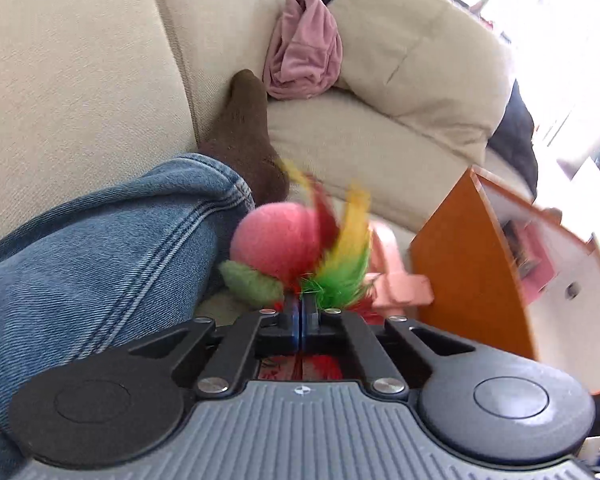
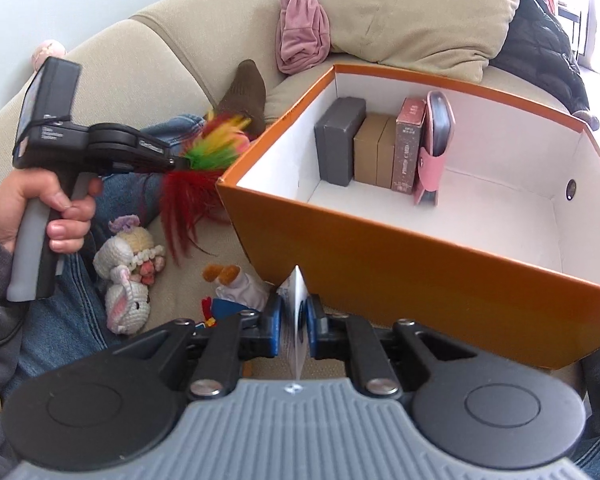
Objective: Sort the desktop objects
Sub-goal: 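Carry both items into the orange box and open both grippers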
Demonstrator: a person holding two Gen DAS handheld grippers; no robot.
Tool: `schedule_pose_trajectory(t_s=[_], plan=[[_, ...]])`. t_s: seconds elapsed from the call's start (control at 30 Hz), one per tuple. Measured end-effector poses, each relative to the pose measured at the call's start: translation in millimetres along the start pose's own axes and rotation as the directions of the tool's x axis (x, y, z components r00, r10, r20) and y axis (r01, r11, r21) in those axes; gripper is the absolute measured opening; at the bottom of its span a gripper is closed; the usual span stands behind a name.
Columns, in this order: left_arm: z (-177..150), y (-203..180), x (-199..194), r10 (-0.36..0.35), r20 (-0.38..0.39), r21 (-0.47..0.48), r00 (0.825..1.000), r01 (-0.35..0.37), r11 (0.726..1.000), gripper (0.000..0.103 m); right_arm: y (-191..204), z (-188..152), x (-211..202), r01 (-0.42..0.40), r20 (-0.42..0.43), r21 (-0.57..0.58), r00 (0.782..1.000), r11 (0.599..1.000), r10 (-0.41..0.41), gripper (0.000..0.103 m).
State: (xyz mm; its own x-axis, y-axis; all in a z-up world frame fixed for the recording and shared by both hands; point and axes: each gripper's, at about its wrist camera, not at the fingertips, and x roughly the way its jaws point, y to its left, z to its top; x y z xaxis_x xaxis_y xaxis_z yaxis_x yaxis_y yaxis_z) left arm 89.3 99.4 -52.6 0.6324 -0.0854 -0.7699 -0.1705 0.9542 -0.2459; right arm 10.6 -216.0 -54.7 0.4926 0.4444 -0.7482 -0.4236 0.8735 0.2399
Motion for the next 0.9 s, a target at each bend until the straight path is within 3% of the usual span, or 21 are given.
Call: schedule_pose_trajectory(t_s=[0.17,0.3,0.43,0.67,0.9], plan=[[13,7,-40,-0.147,0.059,-0.093,0.987,0.152,0.984,0.0,-3,10,-16,-0.032,0.033,0.01,0.999,0.999,0.032,0.013],[22,-8,-70,-0.236,0.114,-0.077,0.965,0.245,0.966,0.0,-8,24,-40,-0.085,0.088,0.029,0.993,0.996,0.082,0.013],[33,-34,-87,-0.334,0.136,-0.028,0.933,0.341,0.94,0.0,-16,47,-69,-0.085,0.162,0.04,0.984,0.996,0.077,0.013],[43,-84,-80,-0.444,0.105,0.037,0.89,0.443,0.896,0.0,-55,86,-79,0.096,0.178,0.1,0.977,0.99,-0.113,0.013],[54,-113,-46,-0.52,0.044,0.018,0.853,0.519,0.854,0.0,-110,115,-17,0.21,0.097,0.177,0.969,0.962,-0.229,0.013]])
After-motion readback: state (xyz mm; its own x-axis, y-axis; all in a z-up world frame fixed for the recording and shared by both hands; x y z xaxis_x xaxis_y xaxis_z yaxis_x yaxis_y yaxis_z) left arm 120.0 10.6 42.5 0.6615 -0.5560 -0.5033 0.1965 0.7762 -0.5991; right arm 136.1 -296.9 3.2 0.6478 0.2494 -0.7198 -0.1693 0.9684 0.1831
